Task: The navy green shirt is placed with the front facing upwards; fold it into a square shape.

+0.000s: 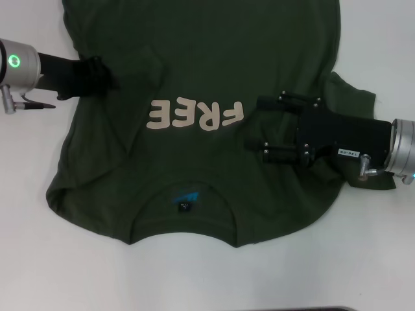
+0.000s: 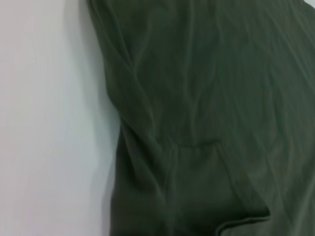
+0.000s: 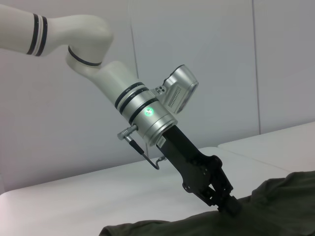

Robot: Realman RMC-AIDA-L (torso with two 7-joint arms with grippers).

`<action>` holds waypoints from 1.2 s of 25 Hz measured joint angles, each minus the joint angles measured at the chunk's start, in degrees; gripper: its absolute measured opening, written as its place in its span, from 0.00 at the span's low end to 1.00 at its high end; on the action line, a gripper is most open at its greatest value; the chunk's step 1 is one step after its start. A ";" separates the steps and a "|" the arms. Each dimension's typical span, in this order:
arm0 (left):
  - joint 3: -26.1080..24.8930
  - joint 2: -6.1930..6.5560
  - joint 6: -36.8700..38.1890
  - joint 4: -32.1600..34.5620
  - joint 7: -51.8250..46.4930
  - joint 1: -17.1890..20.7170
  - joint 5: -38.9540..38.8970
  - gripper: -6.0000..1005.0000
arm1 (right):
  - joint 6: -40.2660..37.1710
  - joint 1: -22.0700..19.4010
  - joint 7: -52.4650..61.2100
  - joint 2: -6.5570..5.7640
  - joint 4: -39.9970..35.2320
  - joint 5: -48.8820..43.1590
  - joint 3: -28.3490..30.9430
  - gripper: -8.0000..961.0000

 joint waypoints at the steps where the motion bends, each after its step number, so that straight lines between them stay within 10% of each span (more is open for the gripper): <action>1: -0.12 -0.04 0.42 -0.24 0.04 0.10 -0.07 0.30 | 0.00 0.00 0.00 0.00 0.00 0.00 0.03 0.86; 10: -1.64 -0.61 7.67 -3.04 0.70 0.62 -1.60 0.01 | 0.13 0.00 0.00 0.00 0.00 0.00 0.14 0.86; 30: -1.19 -4.76 7.25 1.31 5.49 0.59 -7.38 0.11 | 0.43 0.03 0.00 0.00 0.11 -0.11 -0.31 0.86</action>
